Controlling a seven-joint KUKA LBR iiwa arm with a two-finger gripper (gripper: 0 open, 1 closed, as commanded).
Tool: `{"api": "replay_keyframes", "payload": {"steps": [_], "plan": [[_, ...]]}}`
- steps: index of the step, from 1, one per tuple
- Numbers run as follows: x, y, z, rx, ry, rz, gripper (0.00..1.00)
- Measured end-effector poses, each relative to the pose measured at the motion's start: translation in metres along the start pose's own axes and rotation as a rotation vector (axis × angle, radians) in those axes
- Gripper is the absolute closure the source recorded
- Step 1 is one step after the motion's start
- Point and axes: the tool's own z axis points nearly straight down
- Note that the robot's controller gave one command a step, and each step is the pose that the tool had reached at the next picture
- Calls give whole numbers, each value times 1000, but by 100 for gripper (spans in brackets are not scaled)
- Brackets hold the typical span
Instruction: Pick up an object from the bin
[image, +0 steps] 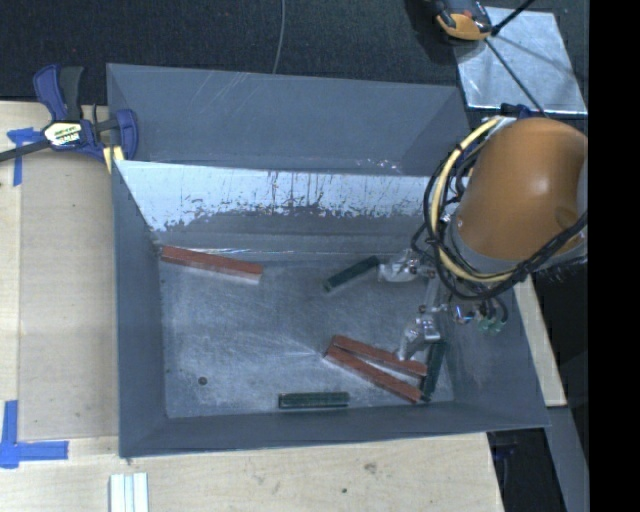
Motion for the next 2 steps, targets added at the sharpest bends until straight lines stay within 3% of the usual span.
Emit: {"api": "replay_keyframes", "payload": {"steps": [1, 2], "plan": [[0, 0, 0, 0, 0, 0, 0], [-5, 0, 53, 0, -6, -5, 0]]}}
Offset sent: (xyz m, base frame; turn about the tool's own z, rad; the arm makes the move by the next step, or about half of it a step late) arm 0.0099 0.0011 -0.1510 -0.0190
